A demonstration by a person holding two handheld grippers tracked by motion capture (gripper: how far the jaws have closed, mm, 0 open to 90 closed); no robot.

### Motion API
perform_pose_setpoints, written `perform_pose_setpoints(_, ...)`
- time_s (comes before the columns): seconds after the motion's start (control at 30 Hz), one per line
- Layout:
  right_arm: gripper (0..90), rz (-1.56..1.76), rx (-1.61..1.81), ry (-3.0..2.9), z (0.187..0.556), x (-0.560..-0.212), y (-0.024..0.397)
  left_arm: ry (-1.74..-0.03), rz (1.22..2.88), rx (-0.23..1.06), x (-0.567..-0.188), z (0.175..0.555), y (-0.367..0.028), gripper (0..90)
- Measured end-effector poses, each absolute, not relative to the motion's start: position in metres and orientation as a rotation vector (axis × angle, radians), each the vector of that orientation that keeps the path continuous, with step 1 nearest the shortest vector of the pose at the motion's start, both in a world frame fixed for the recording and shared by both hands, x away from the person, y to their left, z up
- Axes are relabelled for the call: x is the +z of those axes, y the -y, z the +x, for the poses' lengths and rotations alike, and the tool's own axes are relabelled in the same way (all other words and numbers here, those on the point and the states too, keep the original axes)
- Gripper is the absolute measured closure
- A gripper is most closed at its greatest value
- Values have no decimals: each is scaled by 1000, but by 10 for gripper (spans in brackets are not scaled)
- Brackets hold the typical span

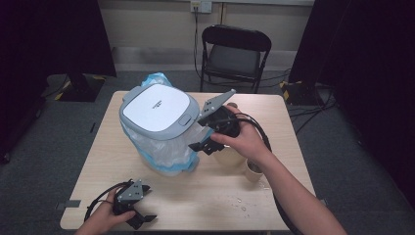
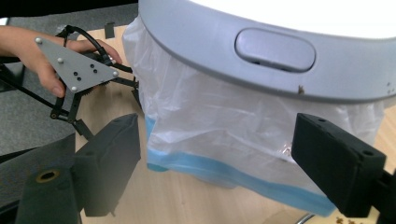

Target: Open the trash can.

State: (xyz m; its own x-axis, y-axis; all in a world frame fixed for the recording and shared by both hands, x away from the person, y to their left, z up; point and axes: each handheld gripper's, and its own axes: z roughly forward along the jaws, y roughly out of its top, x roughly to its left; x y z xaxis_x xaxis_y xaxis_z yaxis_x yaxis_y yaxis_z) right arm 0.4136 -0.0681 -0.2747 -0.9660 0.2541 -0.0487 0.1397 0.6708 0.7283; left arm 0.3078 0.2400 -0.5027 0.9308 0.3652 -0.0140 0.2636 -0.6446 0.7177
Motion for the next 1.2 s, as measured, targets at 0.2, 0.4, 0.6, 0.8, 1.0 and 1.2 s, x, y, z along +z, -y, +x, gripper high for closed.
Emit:
perform_pose_setpoints(0.2, 151, 326, 1193, -2738, 413, -270, 64, -436, 2310, 165, -502, 308, -240, 0)
perform_pose_setpoints(0.4, 150, 318, 1191, -2735, 415, -260, 57, -435, 2311, 165, -502, 308, -240, 0)
perform_pose_setpoints(0.6, 150, 306, 1193, -2728, 419, -252, 49, -435, 2308, 164, -503, 308, -240, 0)
perform_pose_setpoints(0.8, 150, 293, 1177, -2734, 425, -249, 42, -435, 2309, 164, -502, 308, -240, 0)
perform_pose_setpoints(1.0, 150, 292, 1174, -2735, 429, -250, 36, -435, 2308, 165, -503, 308, -240, 0)
perform_pose_setpoints(1.2, 140, 282, 1183, -2724, 430, -254, 30, -435, 2307, 165, -503, 308, -240, 0)
